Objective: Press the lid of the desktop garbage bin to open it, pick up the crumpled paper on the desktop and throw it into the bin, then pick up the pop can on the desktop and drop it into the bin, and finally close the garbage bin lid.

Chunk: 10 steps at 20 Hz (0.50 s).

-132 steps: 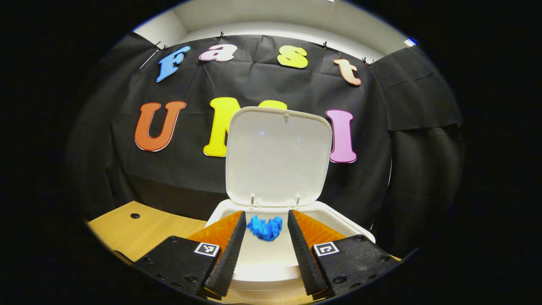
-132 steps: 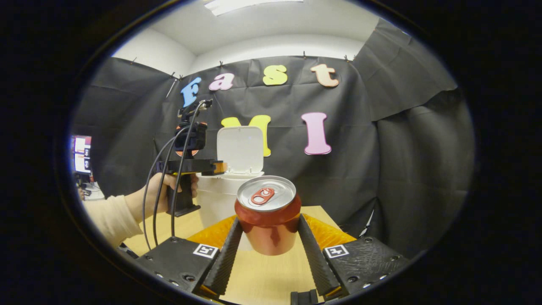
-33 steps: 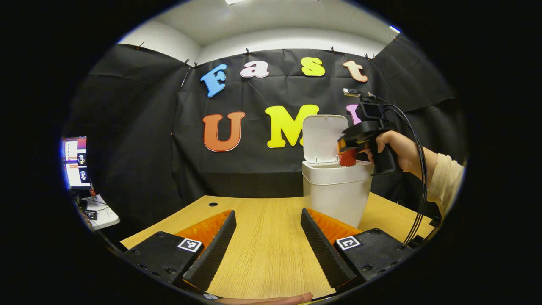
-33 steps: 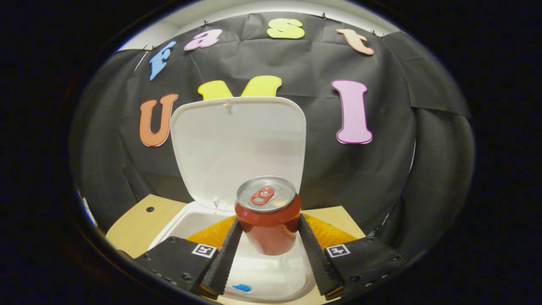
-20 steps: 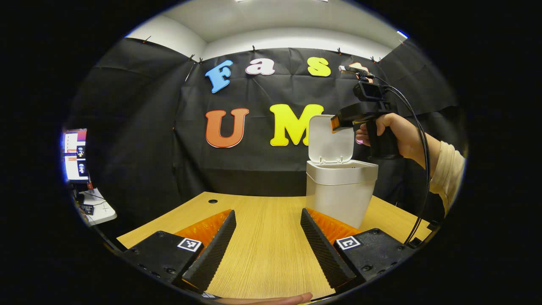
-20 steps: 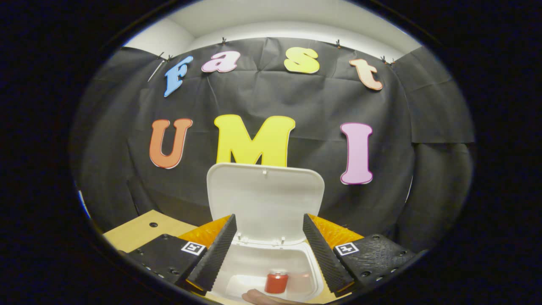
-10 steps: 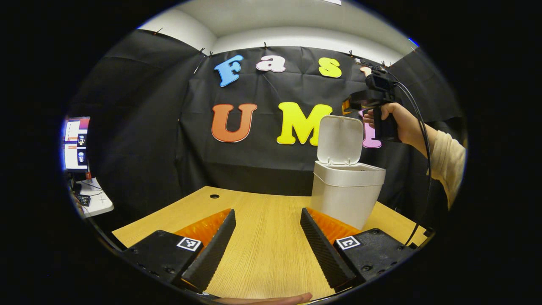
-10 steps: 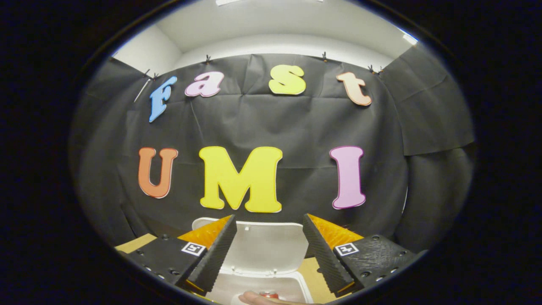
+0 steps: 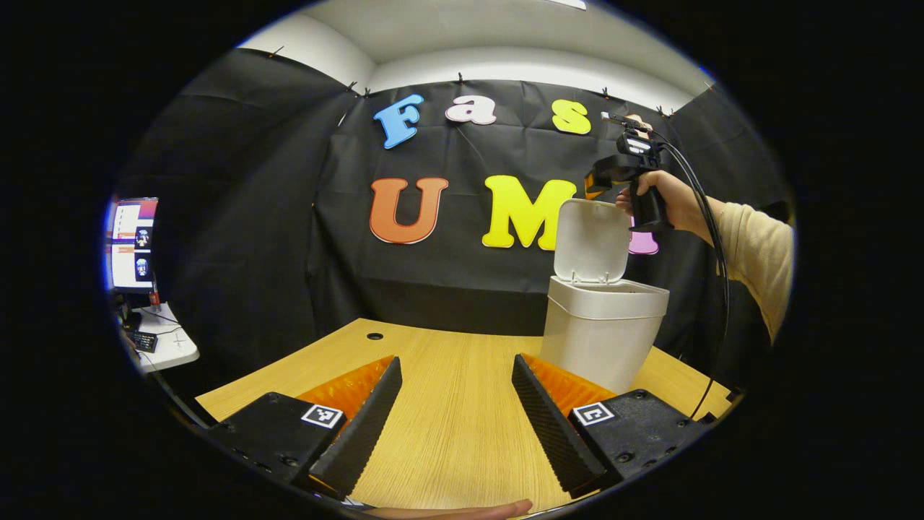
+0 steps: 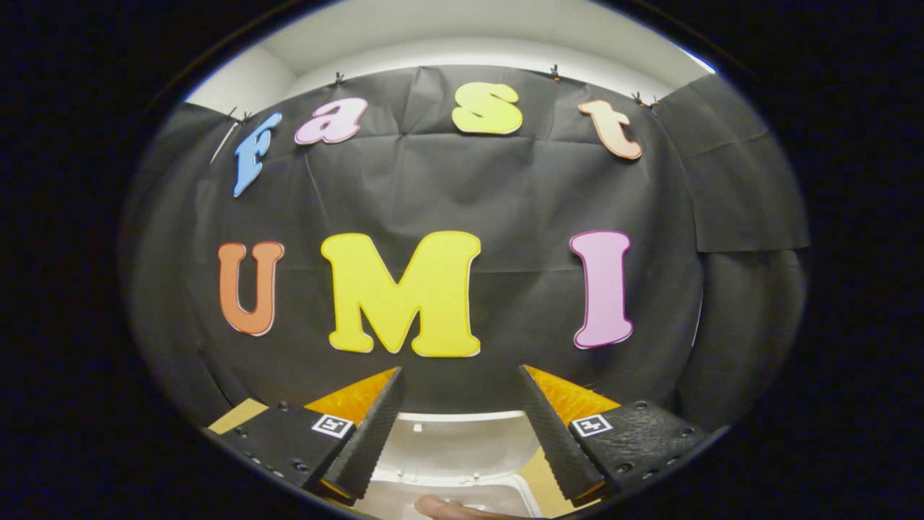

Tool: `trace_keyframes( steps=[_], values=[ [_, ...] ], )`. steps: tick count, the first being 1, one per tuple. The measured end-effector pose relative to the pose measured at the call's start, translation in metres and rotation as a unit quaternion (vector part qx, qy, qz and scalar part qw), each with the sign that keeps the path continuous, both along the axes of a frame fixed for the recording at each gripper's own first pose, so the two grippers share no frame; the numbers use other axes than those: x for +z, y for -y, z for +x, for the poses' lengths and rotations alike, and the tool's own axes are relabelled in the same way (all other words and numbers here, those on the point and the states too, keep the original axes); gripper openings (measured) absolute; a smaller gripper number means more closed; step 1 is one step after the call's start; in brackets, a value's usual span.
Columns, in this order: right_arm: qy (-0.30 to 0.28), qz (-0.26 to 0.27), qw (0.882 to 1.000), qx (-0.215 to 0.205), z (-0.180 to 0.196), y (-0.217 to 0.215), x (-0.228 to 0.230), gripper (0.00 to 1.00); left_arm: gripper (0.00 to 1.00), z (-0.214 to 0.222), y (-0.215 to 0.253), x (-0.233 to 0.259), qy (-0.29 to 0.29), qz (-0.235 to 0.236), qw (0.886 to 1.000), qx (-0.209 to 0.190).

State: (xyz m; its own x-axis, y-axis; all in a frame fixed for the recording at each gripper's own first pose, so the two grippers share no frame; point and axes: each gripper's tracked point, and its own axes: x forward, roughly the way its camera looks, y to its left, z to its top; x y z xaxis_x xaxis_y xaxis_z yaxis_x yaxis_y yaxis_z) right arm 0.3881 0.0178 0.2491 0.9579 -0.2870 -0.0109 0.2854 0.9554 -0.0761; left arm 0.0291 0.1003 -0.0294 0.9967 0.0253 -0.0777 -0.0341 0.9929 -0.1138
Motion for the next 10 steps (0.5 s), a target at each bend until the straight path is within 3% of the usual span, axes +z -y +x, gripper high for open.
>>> trace_keyframes(
  steps=[6,10],
  values=[
    [-0.012,-0.018,1.0,0.014,-0.012,-0.004,-0.002,0.94,0.99,0.002,-0.006,0.0,0.004,-0.001,1.0,0.004],
    [-0.034,0.025,0.998,0.048,-0.025,-0.007,-0.012,0.94,0.96,0.004,0.008,-0.003,-0.006,-0.013,1.0,-0.02]
  ],
)
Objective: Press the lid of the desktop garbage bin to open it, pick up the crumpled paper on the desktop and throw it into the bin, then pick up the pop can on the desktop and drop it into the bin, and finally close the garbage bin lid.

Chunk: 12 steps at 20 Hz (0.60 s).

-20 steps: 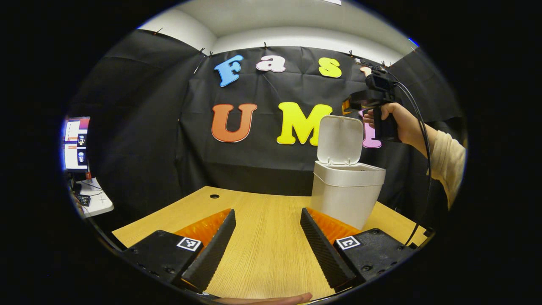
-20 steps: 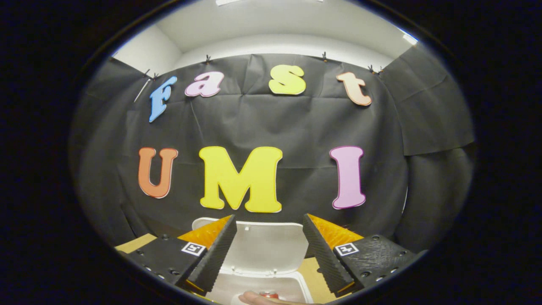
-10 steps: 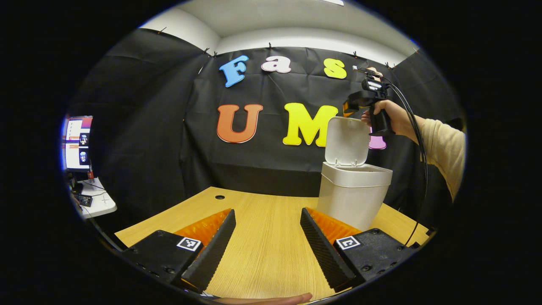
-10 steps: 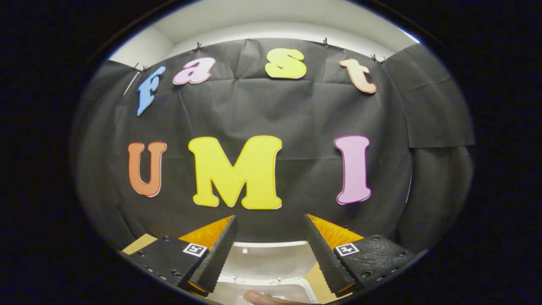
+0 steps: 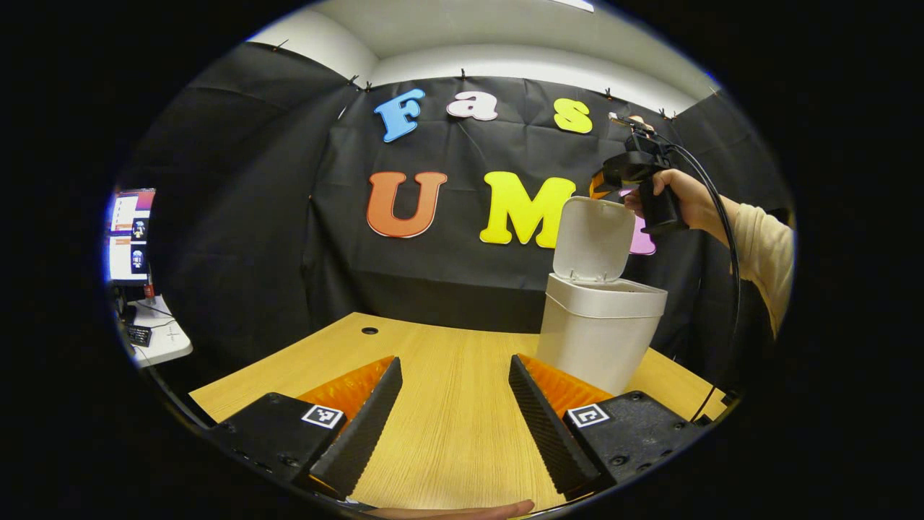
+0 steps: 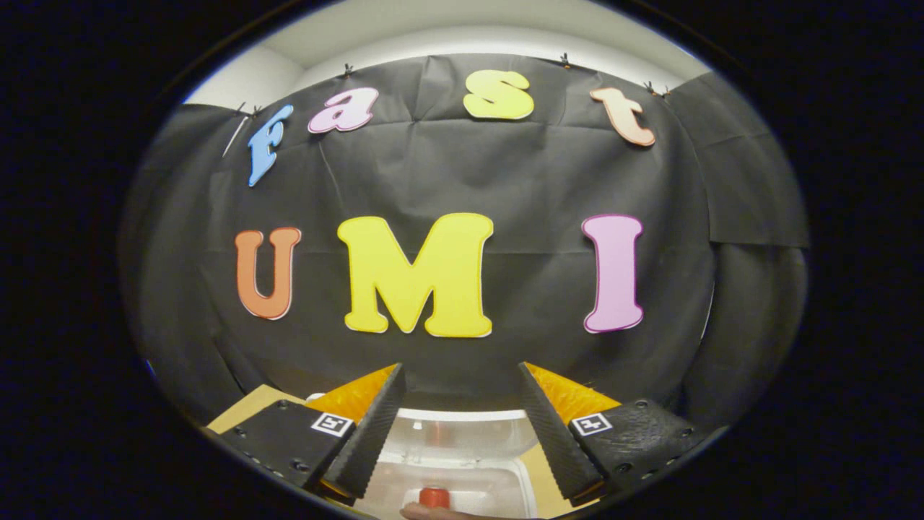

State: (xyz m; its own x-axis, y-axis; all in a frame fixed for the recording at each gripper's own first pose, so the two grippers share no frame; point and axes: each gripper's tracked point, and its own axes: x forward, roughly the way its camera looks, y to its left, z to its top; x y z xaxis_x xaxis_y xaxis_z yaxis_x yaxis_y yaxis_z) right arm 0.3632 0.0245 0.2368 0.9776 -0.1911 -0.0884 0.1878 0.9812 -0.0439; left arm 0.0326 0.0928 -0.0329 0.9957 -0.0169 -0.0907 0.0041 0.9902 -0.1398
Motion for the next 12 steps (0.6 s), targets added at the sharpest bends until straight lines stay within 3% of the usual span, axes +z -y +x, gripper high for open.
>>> trace_keyframes(
  steps=[2,7,12],
  values=[
    [-0.008,0.008,1.0,0.012,-0.005,0.002,-0.004,0.95,1.0,-0.002,0.001,0.002,0.004,0.004,1.0,-0.002],
    [-0.04,0.03,0.998,0.021,-0.024,0.001,-0.026,0.98,0.96,-0.001,0.003,0.003,0.012,0.018,1.0,-0.01],
    [-0.12,0.012,0.992,0.042,-0.045,-0.013,-0.086,0.96,0.96,0.003,-0.001,-0.007,-0.004,0.033,0.999,0.002]
  ],
)
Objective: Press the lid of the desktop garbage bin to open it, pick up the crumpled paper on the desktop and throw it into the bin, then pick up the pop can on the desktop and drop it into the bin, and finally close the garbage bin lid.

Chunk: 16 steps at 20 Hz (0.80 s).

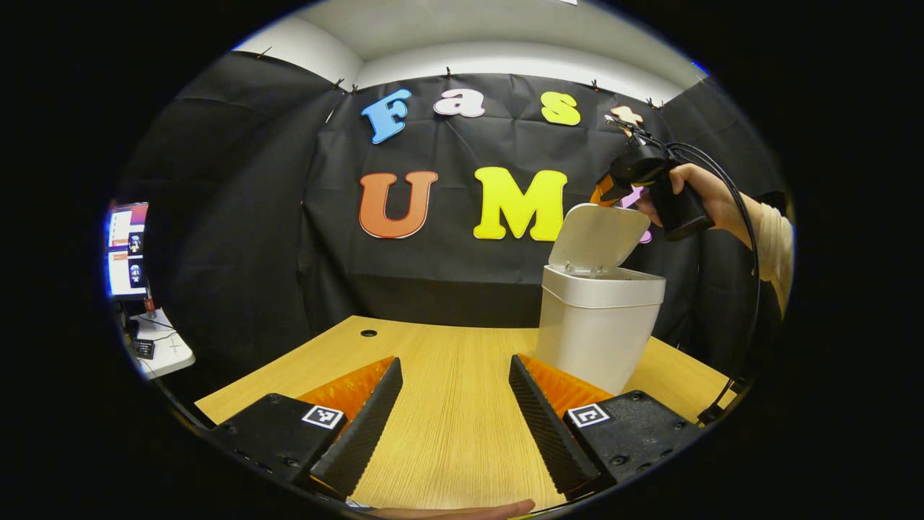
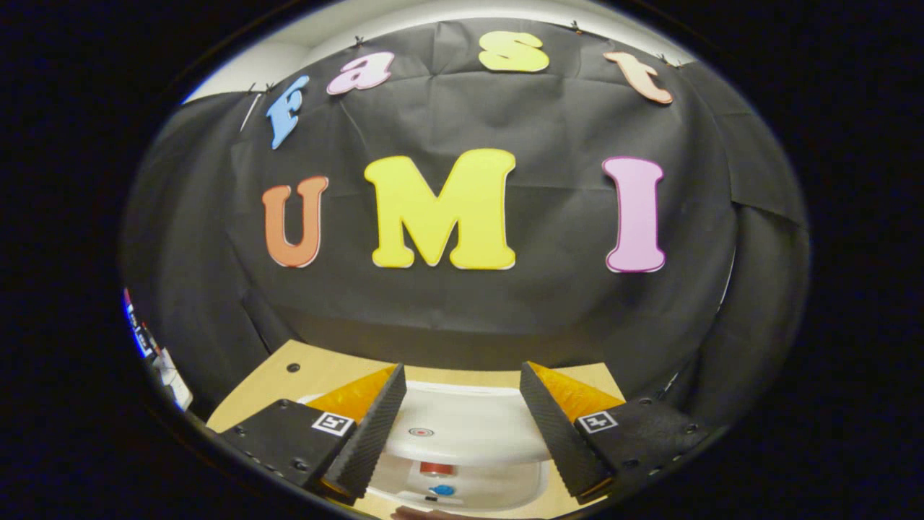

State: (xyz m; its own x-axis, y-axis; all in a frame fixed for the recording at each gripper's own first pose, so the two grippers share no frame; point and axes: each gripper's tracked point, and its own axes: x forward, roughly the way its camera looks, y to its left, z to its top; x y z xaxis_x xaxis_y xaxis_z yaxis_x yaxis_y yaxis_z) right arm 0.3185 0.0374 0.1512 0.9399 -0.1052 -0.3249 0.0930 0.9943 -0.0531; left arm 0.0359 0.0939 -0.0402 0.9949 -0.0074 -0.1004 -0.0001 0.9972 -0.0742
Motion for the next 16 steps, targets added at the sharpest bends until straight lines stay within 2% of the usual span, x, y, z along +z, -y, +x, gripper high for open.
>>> trace_keyframes(
  steps=[4,8,11,12,16],
  values=[
    [-0.032,0.004,0.999,0.028,-0.007,-0.013,-0.037,0.96,0.96,0.002,0.001,0.0,0.002,0.017,1.0,0.006],
    [-0.041,0.012,0.999,0.033,-0.011,-0.016,-0.059,0.97,0.96,0.003,-0.002,-0.002,0.001,0.015,1.0,0.016],
    [-0.055,0.028,0.998,0.029,-0.011,-0.012,-0.079,0.94,0.96,0.005,0.001,-0.006,-0.008,0.013,1.0,0.021],
    [-0.056,0.021,0.998,0.025,-0.012,-0.009,-0.084,0.97,0.96,0.005,0.001,-0.006,-0.008,0.016,1.0,0.02],
    [-0.046,0.001,0.999,0.002,-0.023,-0.007,-0.086,0.95,0.97,0.006,0.002,-0.008,-0.01,0.022,0.999,0.02]
  ],
)
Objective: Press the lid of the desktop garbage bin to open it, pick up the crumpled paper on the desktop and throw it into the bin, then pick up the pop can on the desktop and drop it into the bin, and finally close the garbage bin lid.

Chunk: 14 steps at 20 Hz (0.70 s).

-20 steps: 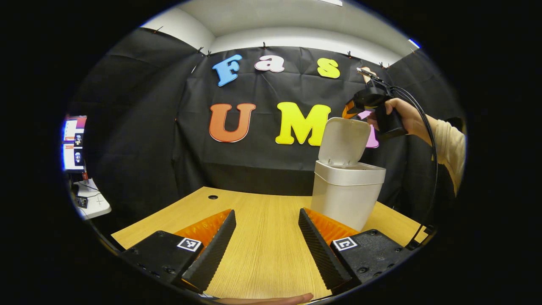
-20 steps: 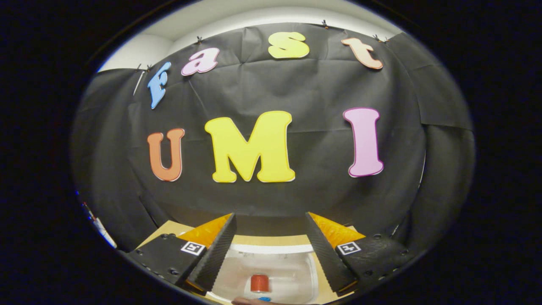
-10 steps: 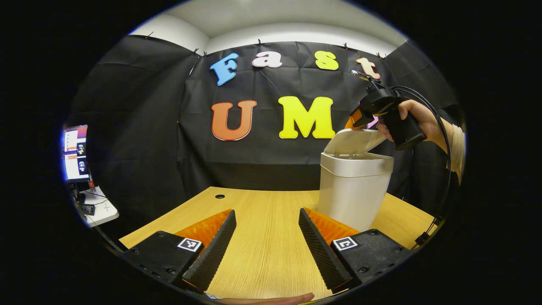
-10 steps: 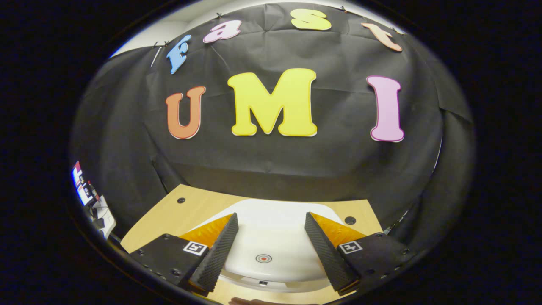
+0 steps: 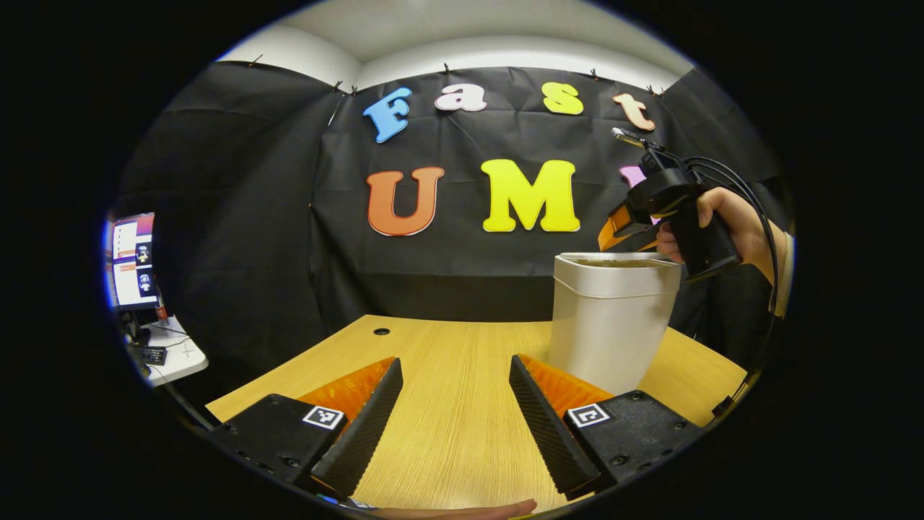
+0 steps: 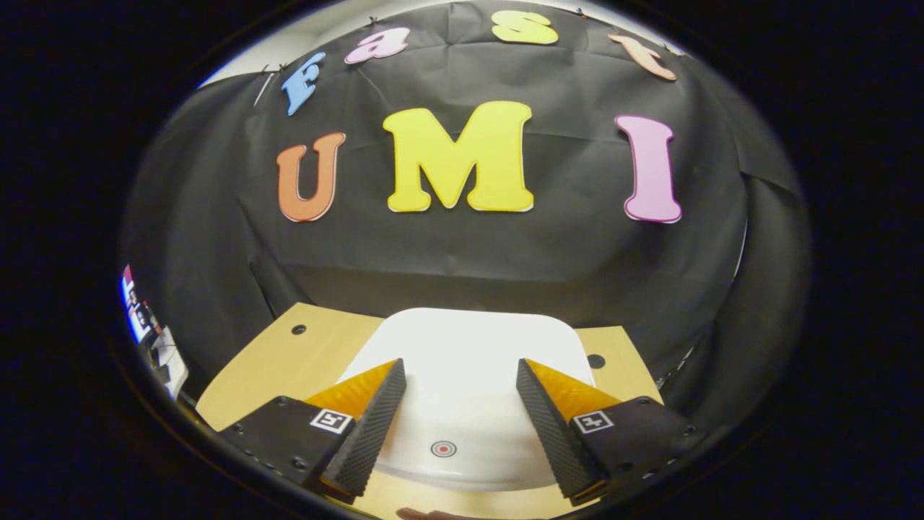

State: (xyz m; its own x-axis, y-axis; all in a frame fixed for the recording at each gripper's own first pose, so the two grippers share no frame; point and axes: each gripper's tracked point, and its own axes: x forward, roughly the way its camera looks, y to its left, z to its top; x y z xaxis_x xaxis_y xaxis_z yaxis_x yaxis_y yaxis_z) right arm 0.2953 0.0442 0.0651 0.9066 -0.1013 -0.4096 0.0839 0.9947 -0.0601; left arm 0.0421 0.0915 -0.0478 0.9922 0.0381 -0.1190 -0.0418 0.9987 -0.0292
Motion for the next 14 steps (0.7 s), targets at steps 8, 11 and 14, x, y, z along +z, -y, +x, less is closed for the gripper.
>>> trace_keyframes(
  steps=[8,11,14],
  values=[
    [-0.017,-0.004,0.999,-0.036,-0.037,0.0,-0.007,0.96,0.96,0.002,-0.015,-0.003,-0.005,-0.005,0.999,0.032],
    [-0.007,0.003,1.0,-0.024,-0.043,-0.002,-0.006,0.95,0.96,0.004,-0.016,-0.003,-0.004,-0.003,0.999,0.038],
    [0.016,0.018,1.0,-0.012,-0.047,0.0,-0.008,0.96,0.96,0.005,-0.009,-0.005,-0.01,-0.008,1.0,0.027]
  ],
)
